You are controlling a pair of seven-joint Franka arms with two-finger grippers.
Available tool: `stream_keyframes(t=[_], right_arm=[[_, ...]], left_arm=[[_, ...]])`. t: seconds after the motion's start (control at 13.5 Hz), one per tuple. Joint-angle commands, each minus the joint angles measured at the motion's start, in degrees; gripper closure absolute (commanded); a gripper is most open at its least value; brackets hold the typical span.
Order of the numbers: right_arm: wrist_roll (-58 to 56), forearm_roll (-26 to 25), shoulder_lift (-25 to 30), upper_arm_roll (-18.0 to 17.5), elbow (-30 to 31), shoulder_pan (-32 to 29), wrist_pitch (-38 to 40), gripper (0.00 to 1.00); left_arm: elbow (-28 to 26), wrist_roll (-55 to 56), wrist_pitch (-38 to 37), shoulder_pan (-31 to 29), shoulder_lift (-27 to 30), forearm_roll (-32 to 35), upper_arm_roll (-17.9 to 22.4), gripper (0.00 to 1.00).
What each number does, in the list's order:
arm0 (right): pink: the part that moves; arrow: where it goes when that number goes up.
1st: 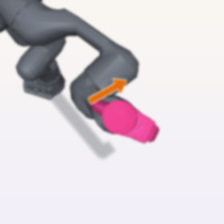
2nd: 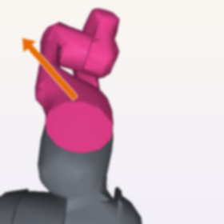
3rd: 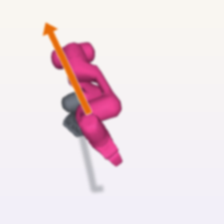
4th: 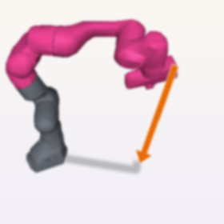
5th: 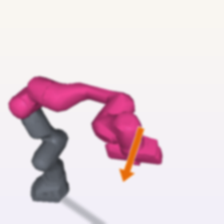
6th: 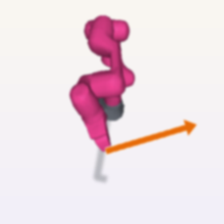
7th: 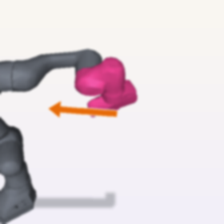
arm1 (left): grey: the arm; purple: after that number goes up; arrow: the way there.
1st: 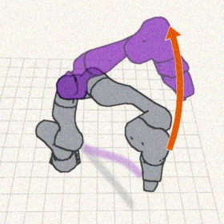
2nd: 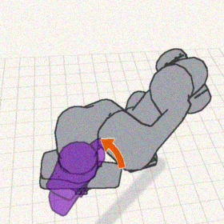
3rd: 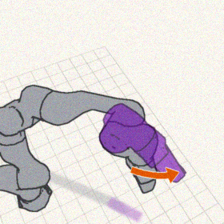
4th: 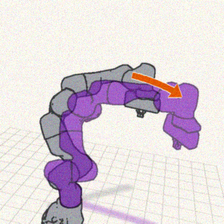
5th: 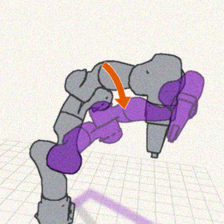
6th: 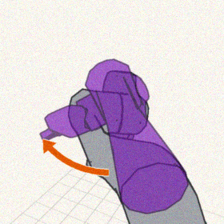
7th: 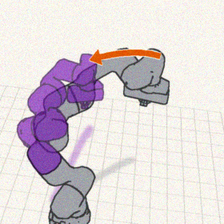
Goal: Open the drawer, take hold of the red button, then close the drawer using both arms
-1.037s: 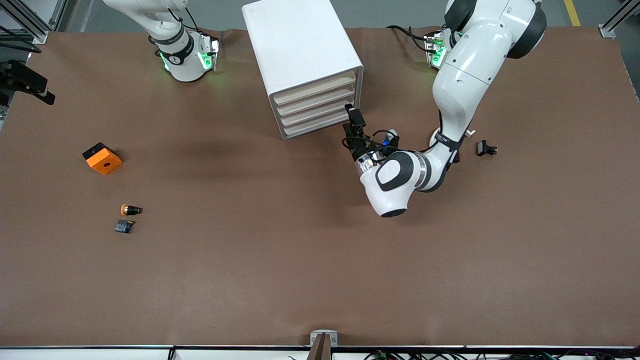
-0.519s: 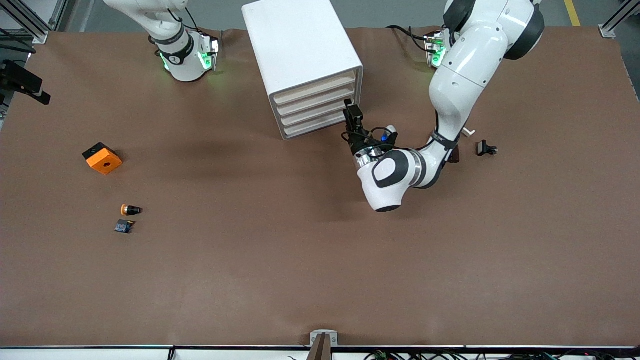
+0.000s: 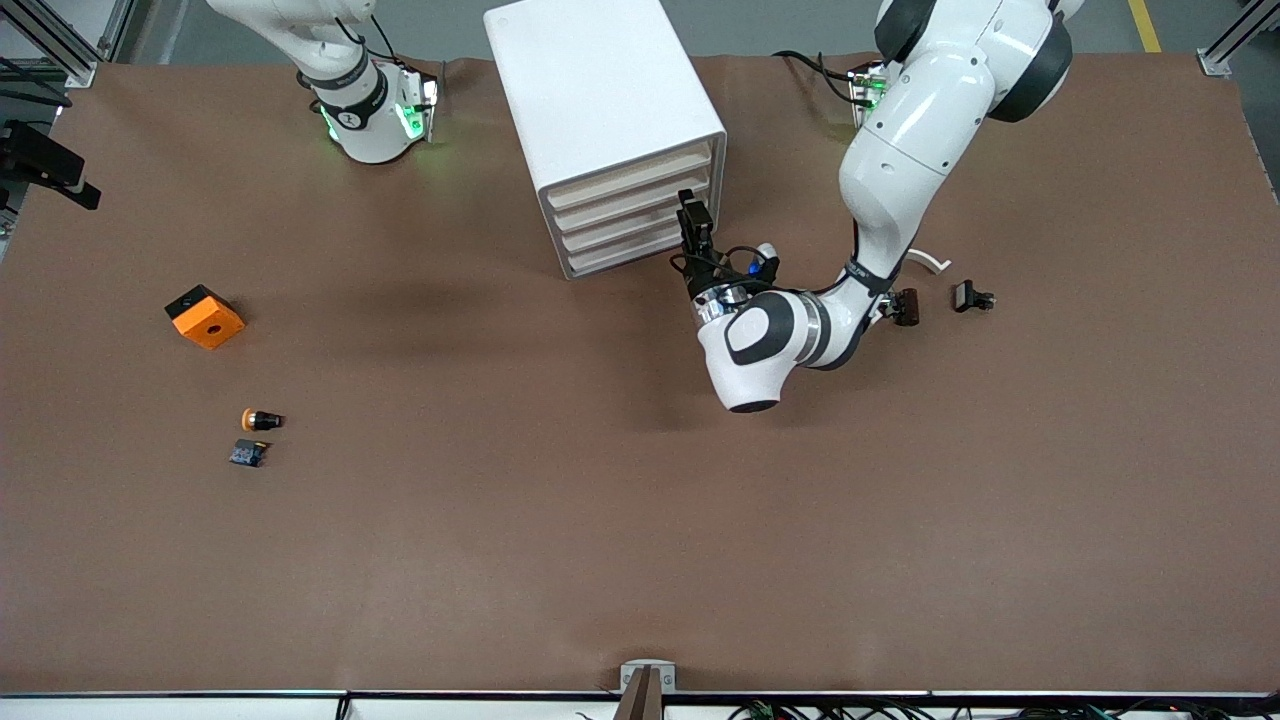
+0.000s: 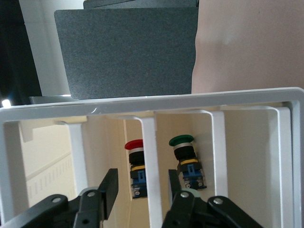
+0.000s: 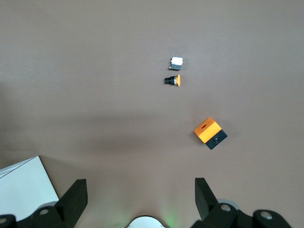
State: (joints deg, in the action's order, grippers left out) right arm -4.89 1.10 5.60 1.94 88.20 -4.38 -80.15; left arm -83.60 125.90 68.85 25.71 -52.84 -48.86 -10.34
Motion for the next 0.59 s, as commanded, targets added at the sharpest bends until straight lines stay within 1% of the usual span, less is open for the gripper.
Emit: stream_keyframes(t=[0.0, 0.37, 0.52], right_arm=[[-0.7, 0.5, 1.2, -0.4, 1.2, -0.9, -0.3, 0.0], [-0.7, 0.5, 1.1, -0.4, 1.3, -1.2, -0.1, 0.0], [-0.8, 0.4, 1.1, -0.4, 1.2, -1.3, 0.0, 0.0]], left_arm=[[-1.6, 0.6, 0.4, 1.0, -0.2, -1.2, 0.0, 0.5], [-3.8, 0.7, 0.4, 2.4, 0.0, -1.3, 0.0, 0.51], [-4.7, 0.7, 0.4, 2.9, 0.3, -1.3, 0.0, 0.53]])
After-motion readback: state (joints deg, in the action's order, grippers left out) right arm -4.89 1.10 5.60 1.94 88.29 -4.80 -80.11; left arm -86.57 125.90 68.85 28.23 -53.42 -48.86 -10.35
